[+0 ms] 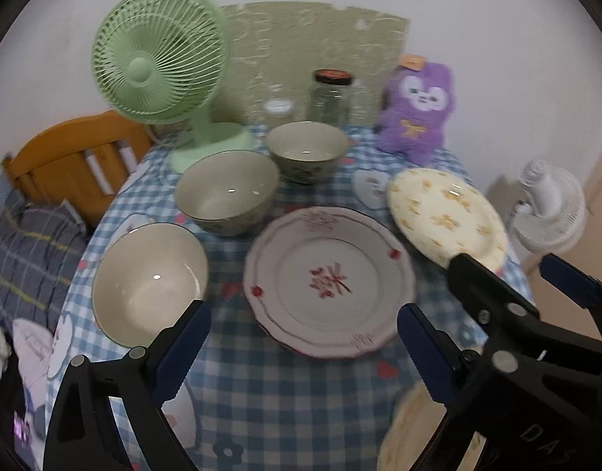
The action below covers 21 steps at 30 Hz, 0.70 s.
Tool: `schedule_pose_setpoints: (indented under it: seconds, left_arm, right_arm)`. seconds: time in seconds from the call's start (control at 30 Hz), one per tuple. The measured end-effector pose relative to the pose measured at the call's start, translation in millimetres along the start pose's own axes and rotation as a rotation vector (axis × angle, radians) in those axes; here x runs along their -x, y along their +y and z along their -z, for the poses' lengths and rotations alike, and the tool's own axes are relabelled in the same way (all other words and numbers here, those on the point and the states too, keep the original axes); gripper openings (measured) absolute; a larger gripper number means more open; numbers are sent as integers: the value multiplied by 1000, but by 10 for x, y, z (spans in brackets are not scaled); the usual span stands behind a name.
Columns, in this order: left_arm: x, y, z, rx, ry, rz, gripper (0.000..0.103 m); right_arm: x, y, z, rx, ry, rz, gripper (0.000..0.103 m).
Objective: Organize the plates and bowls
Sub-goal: 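Carry the plate with the right gripper toward the purple plush toy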
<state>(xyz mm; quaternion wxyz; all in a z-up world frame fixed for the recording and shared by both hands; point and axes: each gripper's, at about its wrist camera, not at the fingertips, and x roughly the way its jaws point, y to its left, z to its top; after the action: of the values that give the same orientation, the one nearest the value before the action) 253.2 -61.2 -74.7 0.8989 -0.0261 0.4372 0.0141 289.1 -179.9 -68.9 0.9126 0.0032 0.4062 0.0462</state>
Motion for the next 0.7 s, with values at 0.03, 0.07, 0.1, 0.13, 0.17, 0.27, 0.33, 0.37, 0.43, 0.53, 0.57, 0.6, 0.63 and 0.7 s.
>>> schedule_pose_setpoints:
  seconds: [0.03,0.07,0.1,0.13,0.17,0.27,0.33,0.37,0.43,0.53,0.57,0.6,0.63,0.7]
  left_arm:
    - [-54,9,-23,13,6,-12,96]
    - [-98,16,-37,19,14,-21,96]
    - [-167,21,-46,24,28,-31,94]
    - [-212,21,-57,24,36,-33,90]
    - [-257,5,-66,18,45,-32,89]
    - [-379,-55,-115,-12,57,-21,89]
    - [-448,-129,-146,-40,55,-18,89]
    - [-473,-166,-160,-49,56,-15,89]
    - [-533,-243,-211,-62,57,-1,89]
    - [-598,-380,-279,-76,48,18,89]
    - [-625,-434,-304,-80,47,22,89]
    - [-653,-487,-325,-83,46,28,89]
    - [-692,-556,-355,-83,48,37,89]
    - [-744,-647,-387,-80,51,45,89]
  right_arm:
    - [-46,8,-24,3,5,4,96]
    - [-96,19,-43,5,13,10,95]
    - [-153,23,-51,4,25,14,95]
    - [-197,23,-55,2,34,13,94]
    - [-254,13,-57,-7,46,12,92]
    - [-385,-40,-52,-44,69,15,91]
    - [-457,-97,-57,-67,74,25,91]
    - [-489,-138,-64,-81,77,31,91]
    - [-530,-227,-86,-105,75,40,91]
    - [-562,-385,-123,-125,60,58,91]
    - [-573,-429,-138,-124,55,65,91]
    - [-584,-470,-155,-120,52,73,91]
    - [-602,-534,-180,-112,46,84,91]
    - [-633,-638,-219,-100,44,94,91]
